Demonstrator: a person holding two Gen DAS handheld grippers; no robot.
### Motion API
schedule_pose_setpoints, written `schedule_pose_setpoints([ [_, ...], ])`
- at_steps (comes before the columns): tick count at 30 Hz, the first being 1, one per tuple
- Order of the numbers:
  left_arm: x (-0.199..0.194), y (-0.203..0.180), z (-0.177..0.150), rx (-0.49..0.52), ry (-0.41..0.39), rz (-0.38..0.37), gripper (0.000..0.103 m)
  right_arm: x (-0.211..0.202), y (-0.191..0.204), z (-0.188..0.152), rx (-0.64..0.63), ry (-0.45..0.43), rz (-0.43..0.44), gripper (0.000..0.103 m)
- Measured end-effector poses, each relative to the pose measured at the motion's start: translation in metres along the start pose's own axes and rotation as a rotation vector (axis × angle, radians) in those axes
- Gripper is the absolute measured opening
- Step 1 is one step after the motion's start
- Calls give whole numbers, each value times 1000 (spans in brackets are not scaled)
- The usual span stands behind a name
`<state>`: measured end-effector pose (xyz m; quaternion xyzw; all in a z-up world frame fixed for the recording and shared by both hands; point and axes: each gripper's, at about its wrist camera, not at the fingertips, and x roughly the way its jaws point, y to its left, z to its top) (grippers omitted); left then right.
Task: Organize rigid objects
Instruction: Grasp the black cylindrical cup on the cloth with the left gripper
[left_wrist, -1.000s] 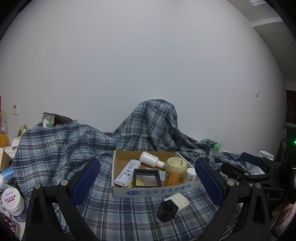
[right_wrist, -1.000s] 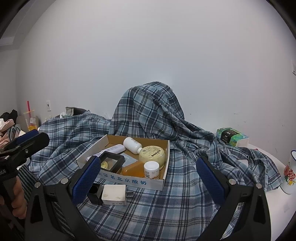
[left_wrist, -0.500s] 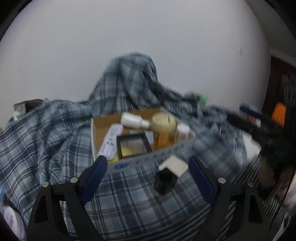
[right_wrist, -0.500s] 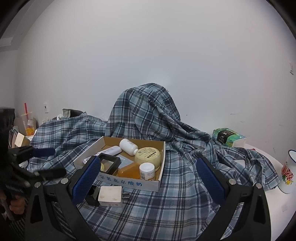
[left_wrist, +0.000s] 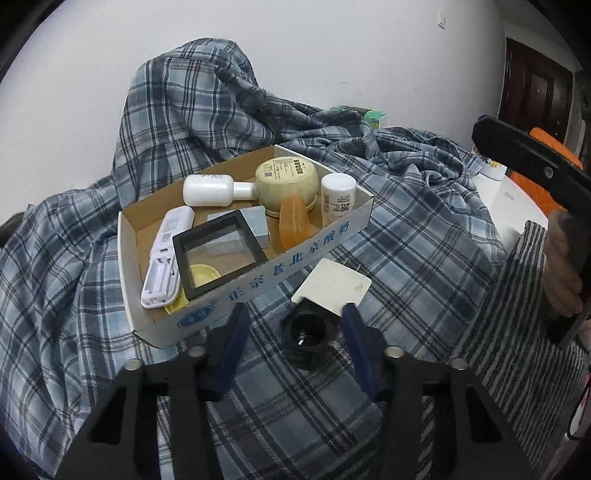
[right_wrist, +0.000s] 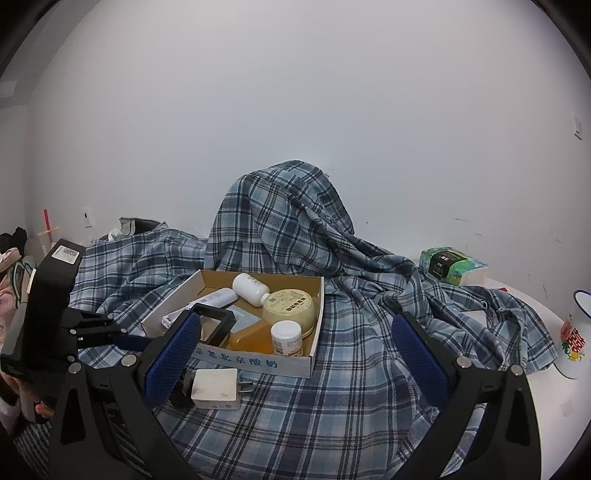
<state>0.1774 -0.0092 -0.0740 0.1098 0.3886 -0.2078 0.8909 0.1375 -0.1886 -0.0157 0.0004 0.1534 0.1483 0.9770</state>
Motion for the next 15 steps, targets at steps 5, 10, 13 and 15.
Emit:
schedule_pose_setpoints([
  [5,-4,0,-1,8,-19,-103,49,2,-1,-1,10,25,16,103],
  [10,-2,0,-1,6,-18,-150,49,9,-3,-3,11,47,-8,103],
  [13,-1,0,-1,7,-17,-159,49,11,-6,-3,32,61,-7,103],
  [15,1,0,-2,7,3,-178,49,11,-7,-2,37,58,-13,103],
])
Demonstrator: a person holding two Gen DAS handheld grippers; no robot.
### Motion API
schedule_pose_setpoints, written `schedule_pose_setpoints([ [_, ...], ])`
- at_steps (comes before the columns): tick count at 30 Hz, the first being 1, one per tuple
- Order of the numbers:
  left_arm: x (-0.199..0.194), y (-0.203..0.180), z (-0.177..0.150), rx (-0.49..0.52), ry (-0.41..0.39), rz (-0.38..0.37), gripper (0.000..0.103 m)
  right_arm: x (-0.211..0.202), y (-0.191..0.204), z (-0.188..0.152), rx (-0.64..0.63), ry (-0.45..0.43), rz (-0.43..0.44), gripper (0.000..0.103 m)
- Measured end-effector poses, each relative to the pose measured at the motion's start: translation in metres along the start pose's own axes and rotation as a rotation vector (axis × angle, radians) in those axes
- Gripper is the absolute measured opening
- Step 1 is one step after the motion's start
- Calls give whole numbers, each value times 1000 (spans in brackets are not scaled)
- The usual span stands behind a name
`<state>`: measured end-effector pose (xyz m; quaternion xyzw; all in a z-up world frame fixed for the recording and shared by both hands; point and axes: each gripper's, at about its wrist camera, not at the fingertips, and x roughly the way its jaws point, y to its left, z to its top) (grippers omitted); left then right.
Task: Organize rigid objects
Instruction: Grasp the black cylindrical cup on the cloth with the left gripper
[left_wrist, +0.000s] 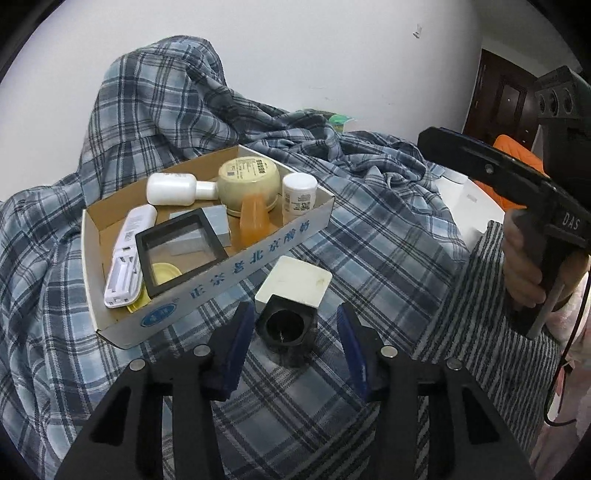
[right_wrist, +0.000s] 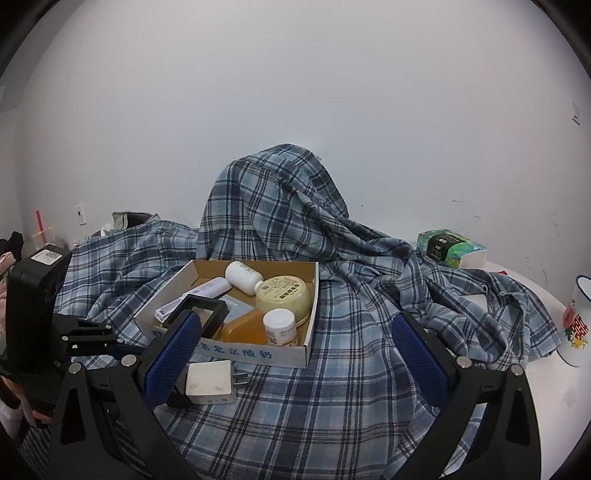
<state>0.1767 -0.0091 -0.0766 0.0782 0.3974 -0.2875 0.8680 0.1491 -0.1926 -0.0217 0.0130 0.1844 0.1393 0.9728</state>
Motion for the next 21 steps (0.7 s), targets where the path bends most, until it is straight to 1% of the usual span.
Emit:
schedule_pose_setpoints([
  [1,4,0,-1,1,24,-13,49,0,0,0,0,1,1,103],
  [4,14,-3,-3,14,66,14,49,-1,0,0,-2,9,7,103],
  [6,13,-4,-3,21,59,12,48,-1,2,0,-6,9,6,103],
  [7,13,-4,-3,20,57,12,42,-2,2,0,-10,7,5,103],
  [9,16,-4,-4,18,69,11,36,-2,4,0,-19,3,5,103],
  [13,12,-7,-5,32,44,34,35,-2,6,-1,-34,4,7,103],
  [16,-3,-11,-6,44,-28,103,35,0,6,-1,-40,5,0,103],
  [19,-22,-12,-9,27,-130,227,35,3,7,-3,-46,15,4,103],
  [21,-27,-8,-11,-8,-157,284,35,5,9,-3,-58,27,13,103],
])
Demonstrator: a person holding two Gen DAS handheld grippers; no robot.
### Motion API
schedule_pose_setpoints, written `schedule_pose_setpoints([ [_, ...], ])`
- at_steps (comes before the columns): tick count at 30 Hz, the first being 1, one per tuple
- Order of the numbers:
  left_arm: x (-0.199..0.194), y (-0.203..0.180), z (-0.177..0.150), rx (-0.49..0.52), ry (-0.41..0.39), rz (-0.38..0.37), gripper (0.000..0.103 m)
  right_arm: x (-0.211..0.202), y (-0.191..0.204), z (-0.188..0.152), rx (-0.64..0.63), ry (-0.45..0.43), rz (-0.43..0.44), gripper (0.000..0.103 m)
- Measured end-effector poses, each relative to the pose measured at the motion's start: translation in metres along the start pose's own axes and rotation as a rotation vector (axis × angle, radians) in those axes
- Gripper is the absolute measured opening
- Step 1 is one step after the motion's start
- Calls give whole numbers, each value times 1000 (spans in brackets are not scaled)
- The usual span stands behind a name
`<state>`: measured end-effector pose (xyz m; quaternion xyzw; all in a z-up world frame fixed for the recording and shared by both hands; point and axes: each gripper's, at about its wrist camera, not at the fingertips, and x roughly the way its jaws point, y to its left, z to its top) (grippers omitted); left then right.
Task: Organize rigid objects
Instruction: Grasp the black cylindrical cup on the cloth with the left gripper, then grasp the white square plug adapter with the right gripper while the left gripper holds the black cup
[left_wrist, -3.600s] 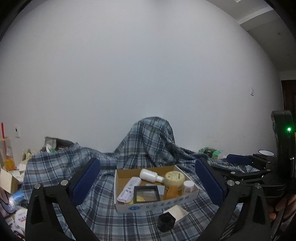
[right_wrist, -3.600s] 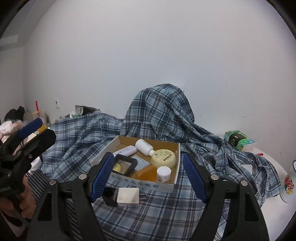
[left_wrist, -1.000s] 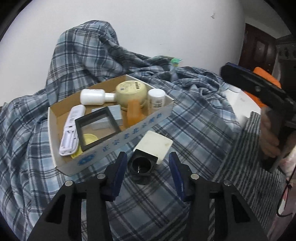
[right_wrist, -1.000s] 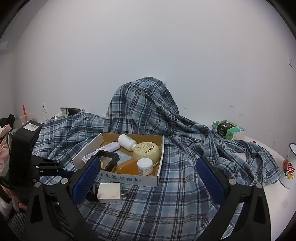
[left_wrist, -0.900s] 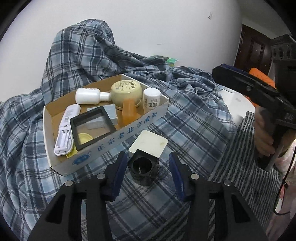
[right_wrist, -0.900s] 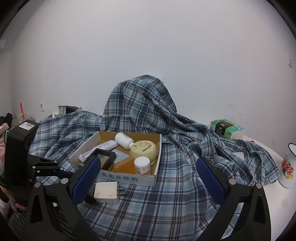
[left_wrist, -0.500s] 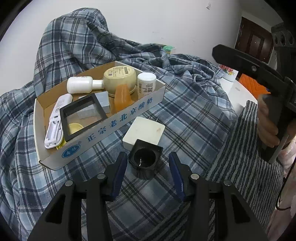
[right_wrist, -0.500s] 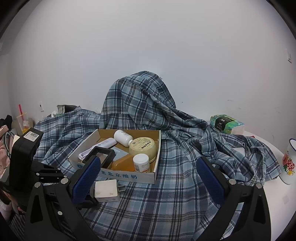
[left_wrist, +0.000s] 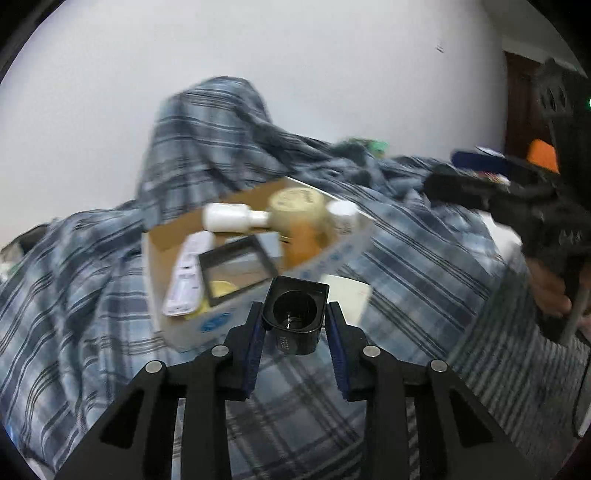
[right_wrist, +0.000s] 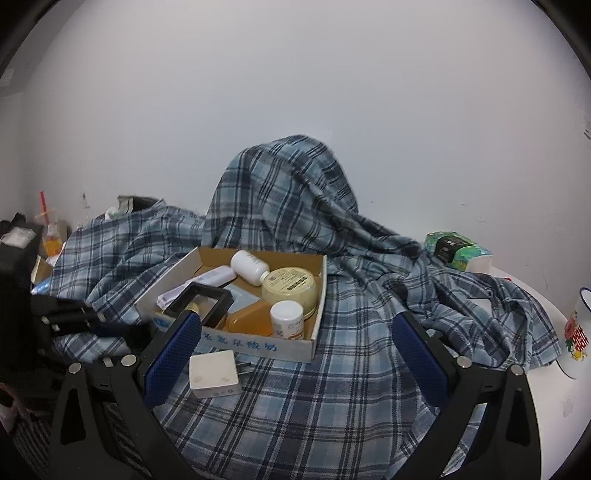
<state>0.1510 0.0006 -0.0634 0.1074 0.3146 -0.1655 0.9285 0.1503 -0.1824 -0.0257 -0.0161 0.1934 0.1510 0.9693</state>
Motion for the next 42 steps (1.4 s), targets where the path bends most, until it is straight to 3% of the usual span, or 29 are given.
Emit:
schedule_pose_setpoints([
  [2,-4,8,0,-39,-20,54,35,5,5,0,-19,27,16,103],
  [5,-25,28,-4,-135,-114,93,35,13,15,0,-46,80,23,103],
  [7,-31,38,-6,-184,-141,109,35,23,22,0,-51,160,1,103],
  [11,-34,41,-6,-192,-154,130,35,55,43,5,-111,367,2,102],
  [13,-38,38,-6,-184,-172,139,35,66,53,9,-127,401,-32,101],
  [18,-44,41,-8,-203,-196,145,35,104,65,10,-28,526,-62,90],
  [20,-44,47,-8,-232,-199,147,35,116,74,8,-59,532,-92,90],
  [25,-45,65,-12,-322,-195,135,35,138,80,-9,-30,651,-82,80],
  [36,-44,56,-10,-279,-190,140,35,106,51,-27,51,739,-34,71],
  [38,-44,56,-10,-279,-190,140,35,92,42,-27,30,728,-50,71],
  [42,-45,55,-11,-274,-195,141,35,73,22,-24,20,686,-93,60],
])
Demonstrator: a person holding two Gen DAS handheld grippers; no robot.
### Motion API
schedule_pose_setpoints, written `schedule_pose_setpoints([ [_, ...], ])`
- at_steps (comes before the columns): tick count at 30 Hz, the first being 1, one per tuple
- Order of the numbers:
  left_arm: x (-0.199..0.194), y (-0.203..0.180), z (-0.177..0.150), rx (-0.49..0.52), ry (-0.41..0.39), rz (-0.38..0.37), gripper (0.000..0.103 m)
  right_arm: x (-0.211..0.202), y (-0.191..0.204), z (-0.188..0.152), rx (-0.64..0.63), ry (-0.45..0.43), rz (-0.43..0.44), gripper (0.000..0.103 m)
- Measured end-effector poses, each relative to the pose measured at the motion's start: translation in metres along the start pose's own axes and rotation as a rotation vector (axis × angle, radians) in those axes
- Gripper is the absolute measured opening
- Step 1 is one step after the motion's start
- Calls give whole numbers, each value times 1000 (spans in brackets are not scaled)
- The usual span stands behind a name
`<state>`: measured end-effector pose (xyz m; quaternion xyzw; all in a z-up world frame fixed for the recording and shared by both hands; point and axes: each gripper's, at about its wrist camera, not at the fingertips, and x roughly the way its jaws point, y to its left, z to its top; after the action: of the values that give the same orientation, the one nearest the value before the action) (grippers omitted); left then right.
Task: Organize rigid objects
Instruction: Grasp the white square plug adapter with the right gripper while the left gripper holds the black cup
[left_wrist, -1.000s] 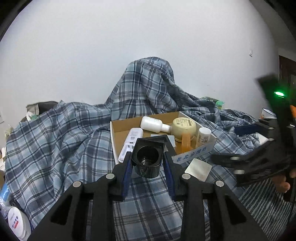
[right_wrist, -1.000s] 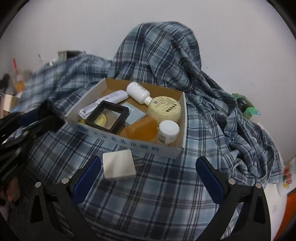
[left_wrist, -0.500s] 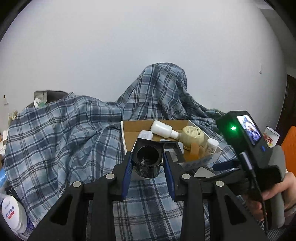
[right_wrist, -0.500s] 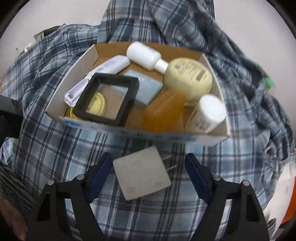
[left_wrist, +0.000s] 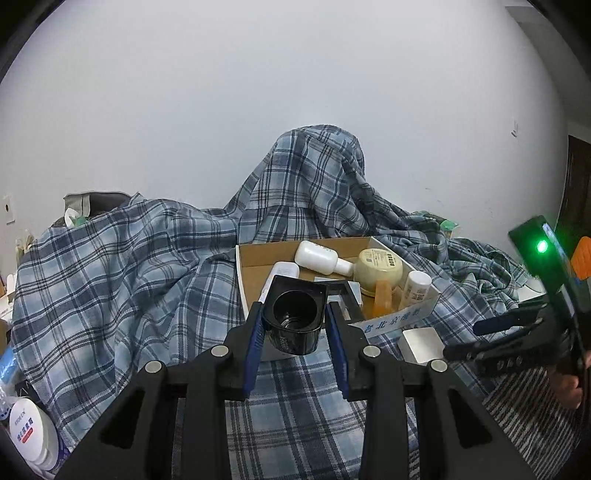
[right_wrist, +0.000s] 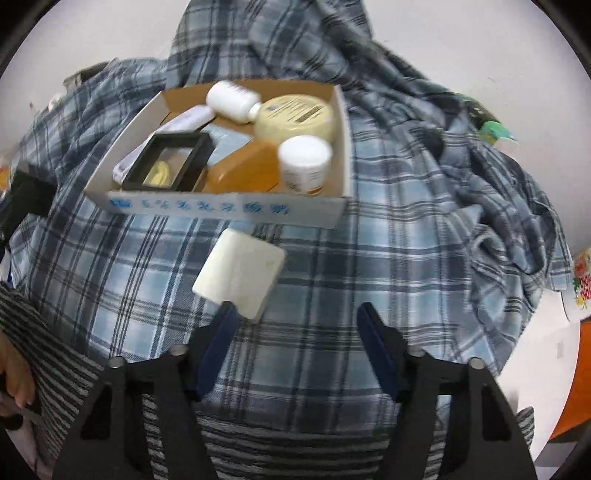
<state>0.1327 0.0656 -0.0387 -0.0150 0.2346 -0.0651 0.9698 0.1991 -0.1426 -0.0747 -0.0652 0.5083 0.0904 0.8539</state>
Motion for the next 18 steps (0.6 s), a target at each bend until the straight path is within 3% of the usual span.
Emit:
schedule_pose_setpoints([
  [7,-1,2,1,-12,6,-7,35,-2,-6,15,113,-21,173,60],
  [13,1,1,1,-3,7,-11,35,32,20,30,132,67,179,59],
  [15,6,3,1,-16,26,-13,35,35,24,32,122,56,160,46],
  [18,5,6,2,-36,23,-13,35,35,36,31,53,17,108,45],
])
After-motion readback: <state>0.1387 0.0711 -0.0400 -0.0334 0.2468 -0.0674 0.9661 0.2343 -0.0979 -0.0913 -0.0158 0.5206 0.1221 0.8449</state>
